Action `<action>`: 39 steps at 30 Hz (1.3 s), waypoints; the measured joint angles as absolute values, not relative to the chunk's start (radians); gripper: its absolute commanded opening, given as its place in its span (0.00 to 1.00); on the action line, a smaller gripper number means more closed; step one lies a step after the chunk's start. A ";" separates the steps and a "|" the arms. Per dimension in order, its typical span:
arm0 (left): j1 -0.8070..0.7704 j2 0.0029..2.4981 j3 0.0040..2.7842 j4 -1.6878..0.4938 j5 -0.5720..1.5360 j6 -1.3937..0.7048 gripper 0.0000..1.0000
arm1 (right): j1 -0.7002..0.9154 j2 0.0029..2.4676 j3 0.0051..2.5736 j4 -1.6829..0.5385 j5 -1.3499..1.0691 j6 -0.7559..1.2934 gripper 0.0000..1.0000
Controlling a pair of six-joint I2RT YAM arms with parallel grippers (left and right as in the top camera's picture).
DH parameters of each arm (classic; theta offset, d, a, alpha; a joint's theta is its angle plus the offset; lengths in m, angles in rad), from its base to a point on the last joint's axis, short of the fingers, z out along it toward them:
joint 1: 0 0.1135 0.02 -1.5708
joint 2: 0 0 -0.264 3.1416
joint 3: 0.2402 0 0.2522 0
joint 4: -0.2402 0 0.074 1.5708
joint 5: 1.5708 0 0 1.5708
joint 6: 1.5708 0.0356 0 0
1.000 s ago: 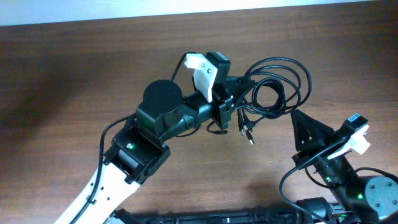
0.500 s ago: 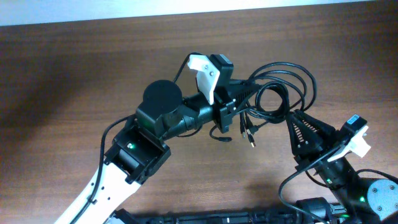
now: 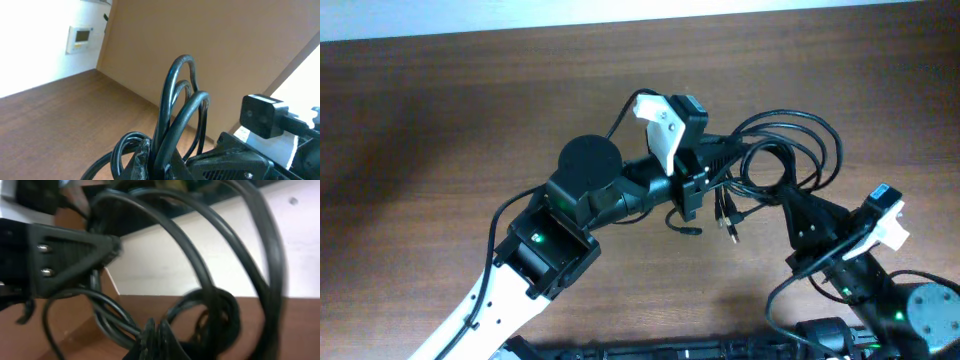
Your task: Untangle cables
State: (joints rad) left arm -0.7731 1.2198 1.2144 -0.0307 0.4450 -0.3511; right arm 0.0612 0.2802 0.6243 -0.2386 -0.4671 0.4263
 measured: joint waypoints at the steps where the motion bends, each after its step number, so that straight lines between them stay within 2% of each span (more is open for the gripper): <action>1: -0.773 1.220 1.214 -0.031 0.432 -0.338 0.00 | 0.061 0.280 0.624 -0.263 -0.440 0.426 0.04; 6: -0.773 1.221 1.214 -0.031 0.391 -0.313 0.00 | 0.061 0.280 0.624 -0.344 -0.294 0.426 0.04; 7: -0.773 1.221 1.214 -0.032 0.386 -0.313 0.00 | 0.061 0.280 0.624 -0.344 -0.287 0.426 0.13; 9: -0.773 1.221 1.214 -0.032 0.384 -0.313 0.00 | 0.061 0.280 0.624 -0.344 -0.284 0.427 0.38; 10: -0.773 1.221 1.214 -0.031 0.384 -0.313 0.00 | 0.061 0.280 0.624 -0.339 -0.289 0.419 0.46; 11: -0.773 1.221 1.214 -0.029 0.380 -0.313 0.00 | 0.061 0.280 0.624 -0.328 -0.305 0.407 0.50; 18: -0.772 1.221 1.214 -0.026 0.299 -0.306 0.00 | 0.060 0.280 0.624 -0.295 -0.503 0.255 0.51; 23: -0.772 1.221 1.214 -0.025 0.299 -0.306 0.00 | 0.060 0.280 0.624 -0.286 -0.541 0.231 0.52; 26: -0.772 1.221 1.214 -0.013 0.299 -0.306 0.00 | 0.060 0.280 0.624 -0.285 -0.577 0.206 0.58; 39: -0.772 1.221 1.214 0.003 0.377 -0.306 0.00 | 0.059 0.280 0.624 -0.249 -0.691 0.145 0.59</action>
